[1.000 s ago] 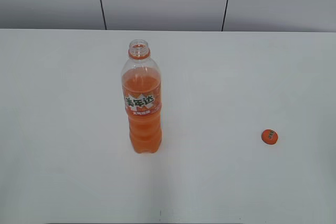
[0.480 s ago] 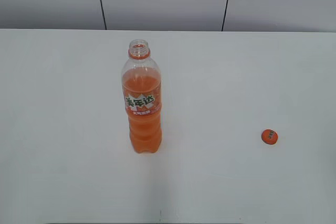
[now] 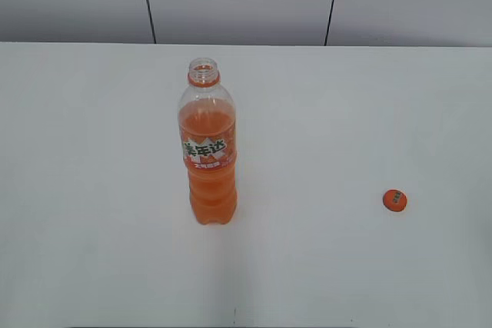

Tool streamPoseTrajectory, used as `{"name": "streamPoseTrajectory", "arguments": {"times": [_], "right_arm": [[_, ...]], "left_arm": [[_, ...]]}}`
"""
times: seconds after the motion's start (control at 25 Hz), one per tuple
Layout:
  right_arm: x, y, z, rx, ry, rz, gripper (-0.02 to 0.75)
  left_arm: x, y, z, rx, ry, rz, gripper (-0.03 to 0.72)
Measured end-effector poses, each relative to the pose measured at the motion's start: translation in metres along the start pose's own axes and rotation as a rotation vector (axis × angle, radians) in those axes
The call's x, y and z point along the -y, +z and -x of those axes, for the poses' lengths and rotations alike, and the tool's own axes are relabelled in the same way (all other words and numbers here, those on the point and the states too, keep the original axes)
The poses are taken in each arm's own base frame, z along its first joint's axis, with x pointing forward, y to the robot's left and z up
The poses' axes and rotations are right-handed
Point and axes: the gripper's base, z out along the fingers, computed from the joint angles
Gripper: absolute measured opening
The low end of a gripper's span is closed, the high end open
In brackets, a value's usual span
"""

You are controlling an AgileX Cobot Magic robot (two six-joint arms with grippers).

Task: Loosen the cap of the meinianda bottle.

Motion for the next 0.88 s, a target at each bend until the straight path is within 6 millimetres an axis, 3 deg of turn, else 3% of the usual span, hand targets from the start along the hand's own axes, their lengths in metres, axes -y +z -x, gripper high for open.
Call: {"name": "streamPoseTrajectory", "arguments": {"times": [0.88], "right_arm": [[0.0000,-0.0029,-0.0020,0.024,0.025,0.000,0.532]], "left_arm": [[-0.0002,0.0002,-0.0002,-0.001,0.001,0.002,0.375]]}}
